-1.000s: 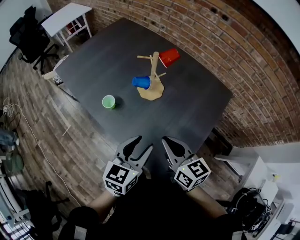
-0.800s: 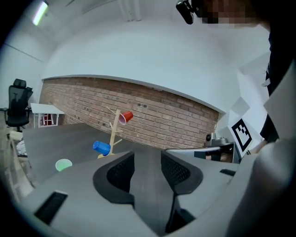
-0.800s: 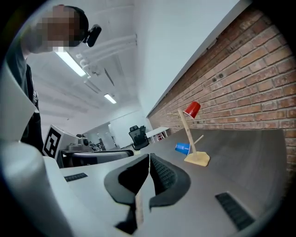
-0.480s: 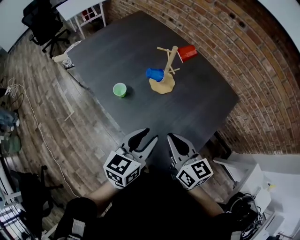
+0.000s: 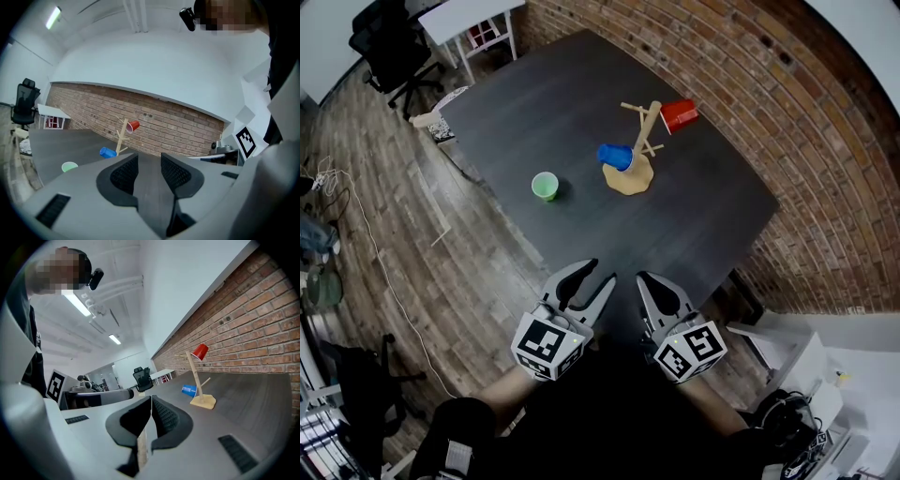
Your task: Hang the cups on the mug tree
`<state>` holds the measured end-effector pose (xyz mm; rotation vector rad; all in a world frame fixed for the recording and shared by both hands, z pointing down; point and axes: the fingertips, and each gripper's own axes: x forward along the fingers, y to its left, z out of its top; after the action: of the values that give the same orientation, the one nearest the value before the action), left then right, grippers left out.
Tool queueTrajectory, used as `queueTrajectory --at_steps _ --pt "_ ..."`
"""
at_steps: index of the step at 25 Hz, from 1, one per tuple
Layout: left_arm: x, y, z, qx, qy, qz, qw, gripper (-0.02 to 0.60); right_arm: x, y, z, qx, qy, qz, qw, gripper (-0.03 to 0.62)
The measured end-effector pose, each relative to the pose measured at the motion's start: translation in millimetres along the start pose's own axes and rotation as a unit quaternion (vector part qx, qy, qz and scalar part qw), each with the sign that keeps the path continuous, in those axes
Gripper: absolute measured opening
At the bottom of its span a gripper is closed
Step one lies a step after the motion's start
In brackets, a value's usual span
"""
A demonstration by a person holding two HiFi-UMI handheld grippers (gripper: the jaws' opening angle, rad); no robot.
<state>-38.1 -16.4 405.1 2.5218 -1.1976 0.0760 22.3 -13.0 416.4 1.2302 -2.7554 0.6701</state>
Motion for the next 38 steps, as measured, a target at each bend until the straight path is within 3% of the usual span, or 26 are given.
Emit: queueTrajectory --at_steps 9,14,17,19,24,31,38 --pt "1 14 -1 -0.002 -0.001 0.022 0.9998 0.163 4 -2 0 0.004 0.003 -0.006 1.0 0.032" --pt "3 40 -14 -0.006 0.023 0.048 0.9986 0.165 4 -3 2 0.0 0.0 -0.01 1.0 0.032" --pt "5 69 -22 0.011 0.032 0.075 0.9966 0.164 4 -4 1 0.004 0.002 -0.018 1.0 0.031" --pt "9 103 -36 0.02 0.046 0.114 0.9922 0.168 4 -6 1 -0.001 0.006 -0.025 1.0 0.032" --pt "31 206 -90 -0.023 0.11 0.195 0.9744 0.259 2 -10 -4 -0.016 0.02 -0.043 0.999 0.032" --pt "66 300 -137 -0.002 0.181 0.235 0.9549 0.276 -5 -17 -14 -0.01 0.04 -0.069 0.997 0.032" --pt "102 342 -168 0.038 0.219 0.258 0.9402 0.315 -7 -24 -24 0.0 0.057 -0.089 0.994 0.032"
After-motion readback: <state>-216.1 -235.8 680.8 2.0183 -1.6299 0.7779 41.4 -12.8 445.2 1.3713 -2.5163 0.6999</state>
